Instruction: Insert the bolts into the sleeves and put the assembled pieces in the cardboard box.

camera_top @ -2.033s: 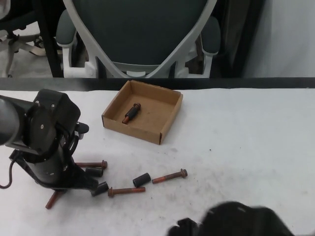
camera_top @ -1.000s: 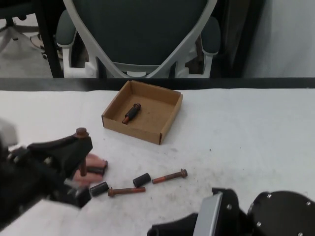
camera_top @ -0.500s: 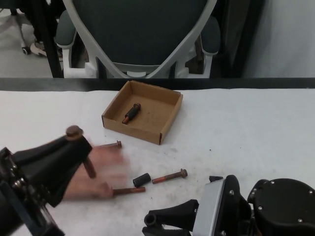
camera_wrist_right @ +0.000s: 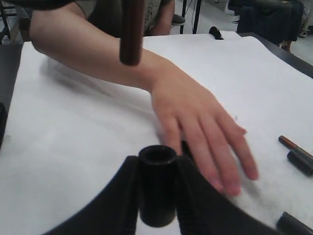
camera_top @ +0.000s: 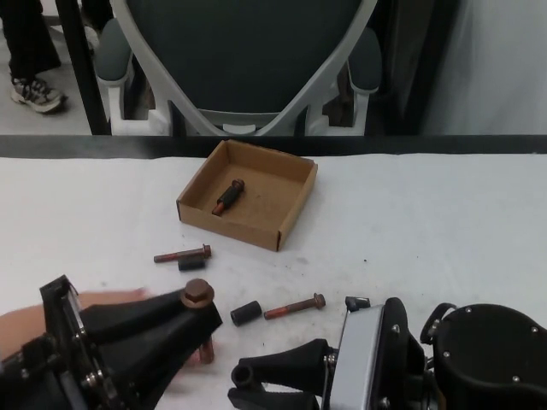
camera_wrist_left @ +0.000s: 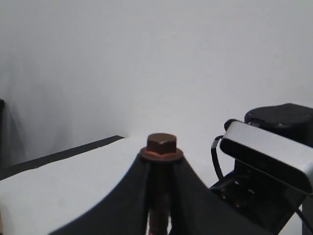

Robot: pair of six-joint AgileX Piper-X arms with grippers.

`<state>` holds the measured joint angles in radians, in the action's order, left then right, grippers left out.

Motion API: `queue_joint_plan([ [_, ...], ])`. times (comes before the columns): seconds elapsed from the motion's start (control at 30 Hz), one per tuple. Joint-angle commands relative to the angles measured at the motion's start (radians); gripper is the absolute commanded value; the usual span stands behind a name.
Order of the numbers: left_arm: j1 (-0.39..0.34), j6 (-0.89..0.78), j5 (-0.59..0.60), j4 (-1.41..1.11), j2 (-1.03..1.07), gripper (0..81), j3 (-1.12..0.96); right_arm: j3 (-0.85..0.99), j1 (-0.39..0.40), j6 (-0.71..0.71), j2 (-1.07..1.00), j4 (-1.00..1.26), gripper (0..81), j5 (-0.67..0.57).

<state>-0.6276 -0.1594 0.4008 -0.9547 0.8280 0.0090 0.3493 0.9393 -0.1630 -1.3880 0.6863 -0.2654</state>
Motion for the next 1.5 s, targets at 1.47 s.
queue_joint_plan([
  [1.47, -0.116, 0.152, -0.040, -0.007, -0.005, 0.8, -0.009, 0.011, 0.000, 0.084, 0.000, 0.168, 0.2, -0.145],
])
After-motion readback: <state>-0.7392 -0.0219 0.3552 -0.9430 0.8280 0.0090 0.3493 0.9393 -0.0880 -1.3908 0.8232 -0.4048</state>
